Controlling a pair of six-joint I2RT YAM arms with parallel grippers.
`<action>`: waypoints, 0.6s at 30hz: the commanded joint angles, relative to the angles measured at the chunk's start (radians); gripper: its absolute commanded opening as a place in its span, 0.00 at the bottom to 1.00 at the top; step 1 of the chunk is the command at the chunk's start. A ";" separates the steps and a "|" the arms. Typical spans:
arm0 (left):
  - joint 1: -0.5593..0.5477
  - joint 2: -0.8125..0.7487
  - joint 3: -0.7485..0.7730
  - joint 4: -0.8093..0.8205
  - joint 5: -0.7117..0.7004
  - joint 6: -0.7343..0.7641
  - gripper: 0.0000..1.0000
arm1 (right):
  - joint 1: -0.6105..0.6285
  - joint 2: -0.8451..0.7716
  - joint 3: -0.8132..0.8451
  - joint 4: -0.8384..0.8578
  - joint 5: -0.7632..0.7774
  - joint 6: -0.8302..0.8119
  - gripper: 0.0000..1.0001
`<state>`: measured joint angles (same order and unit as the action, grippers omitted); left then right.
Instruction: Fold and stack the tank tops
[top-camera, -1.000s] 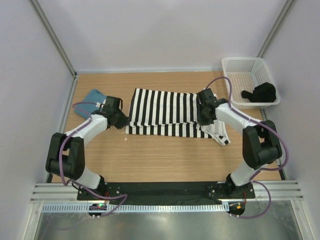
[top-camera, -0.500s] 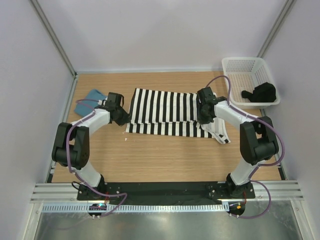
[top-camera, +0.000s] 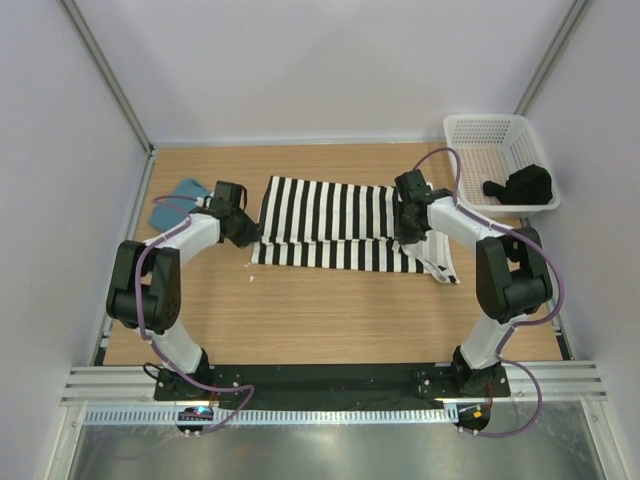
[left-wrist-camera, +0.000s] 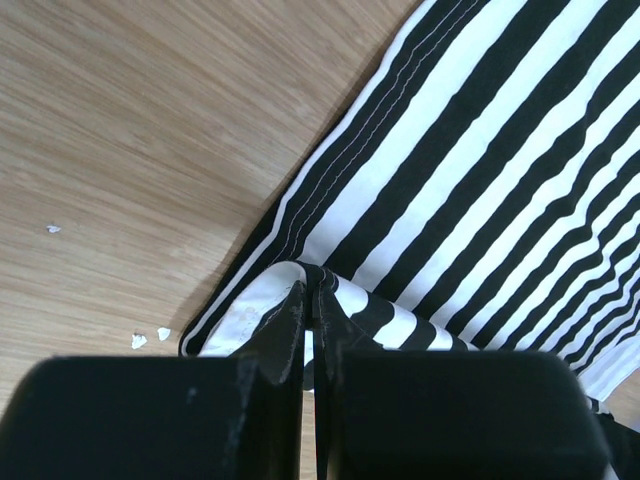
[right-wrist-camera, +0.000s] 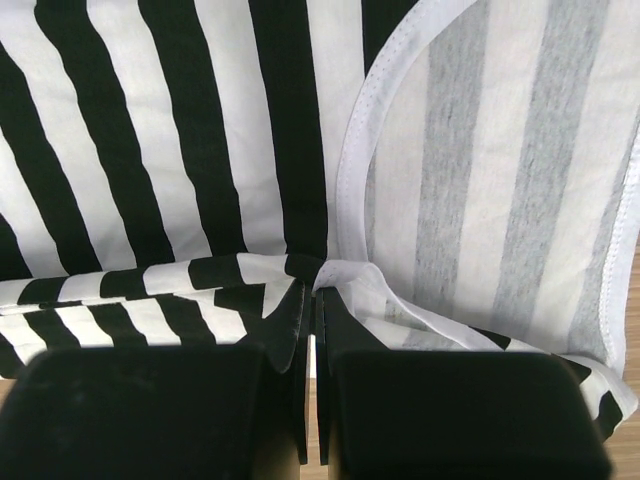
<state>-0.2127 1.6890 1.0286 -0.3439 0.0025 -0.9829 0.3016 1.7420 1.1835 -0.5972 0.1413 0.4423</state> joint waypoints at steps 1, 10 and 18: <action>0.015 0.020 0.044 0.033 -0.006 0.021 0.00 | -0.009 0.016 0.050 0.022 0.011 -0.005 0.03; 0.019 0.078 0.085 0.031 0.022 0.030 0.00 | -0.018 0.054 0.073 0.030 0.017 0.001 0.06; 0.030 0.069 0.119 -0.007 0.024 0.067 0.31 | -0.016 -0.008 0.050 0.037 0.055 0.010 0.46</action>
<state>-0.1947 1.7924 1.1110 -0.3489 0.0277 -0.9455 0.2905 1.8027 1.2194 -0.5854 0.1555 0.4530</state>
